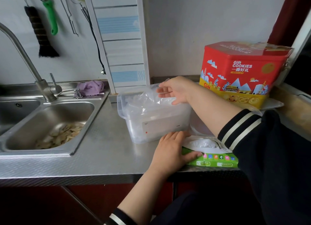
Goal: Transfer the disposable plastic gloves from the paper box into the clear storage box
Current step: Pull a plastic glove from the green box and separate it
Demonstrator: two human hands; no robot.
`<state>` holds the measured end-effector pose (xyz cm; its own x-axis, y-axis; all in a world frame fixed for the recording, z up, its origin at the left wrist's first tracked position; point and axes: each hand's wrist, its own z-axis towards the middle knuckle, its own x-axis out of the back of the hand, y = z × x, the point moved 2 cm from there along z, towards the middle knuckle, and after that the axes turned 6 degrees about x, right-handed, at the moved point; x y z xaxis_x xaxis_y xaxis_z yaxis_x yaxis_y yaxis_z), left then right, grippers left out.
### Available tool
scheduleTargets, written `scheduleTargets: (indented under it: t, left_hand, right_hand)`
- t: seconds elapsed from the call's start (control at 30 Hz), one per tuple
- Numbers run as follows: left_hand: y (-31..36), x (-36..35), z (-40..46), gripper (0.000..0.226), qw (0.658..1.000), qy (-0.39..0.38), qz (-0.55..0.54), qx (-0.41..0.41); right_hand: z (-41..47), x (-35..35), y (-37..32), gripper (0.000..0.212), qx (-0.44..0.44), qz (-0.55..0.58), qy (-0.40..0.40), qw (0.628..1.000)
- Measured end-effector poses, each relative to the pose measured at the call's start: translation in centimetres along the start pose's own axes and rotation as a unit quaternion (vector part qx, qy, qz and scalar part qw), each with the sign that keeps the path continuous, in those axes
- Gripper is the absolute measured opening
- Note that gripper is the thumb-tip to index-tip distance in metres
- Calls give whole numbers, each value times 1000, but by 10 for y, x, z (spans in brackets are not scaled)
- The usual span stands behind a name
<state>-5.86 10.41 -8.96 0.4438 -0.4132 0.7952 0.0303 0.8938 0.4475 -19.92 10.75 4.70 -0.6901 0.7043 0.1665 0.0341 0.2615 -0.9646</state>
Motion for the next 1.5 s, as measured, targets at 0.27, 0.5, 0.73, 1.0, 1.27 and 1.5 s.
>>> scheduleTargets:
  t: [0.27,0.5,0.73,1.0,1.27,1.5]
  left_hand:
    - [-2,1,0,68,1000,2,7,6]
    - [-2,0,2,70,1000,-13,-5,16]
    - [0,0,3,73,999,-13,-14,26]
    - [2,-1,3,83,999,-19,-20,30]
    - [5,3,3,101,997,-44,-41,42]
    - [9,5,0,103,997,-32,-51,44]
  right_hand:
    - [-21,29,-22,20,37,32,-15,999]
    - [-41,60,-1,16,68,309,20,948]
    - [-117,53,57,40,142,-211,-15,967]
    - [-124,51,118,9,162,-434,94,881]
    - [-117,46,122,12,164,-435,51,884]
    - [-122,41,130,14,276,-385,155,867]
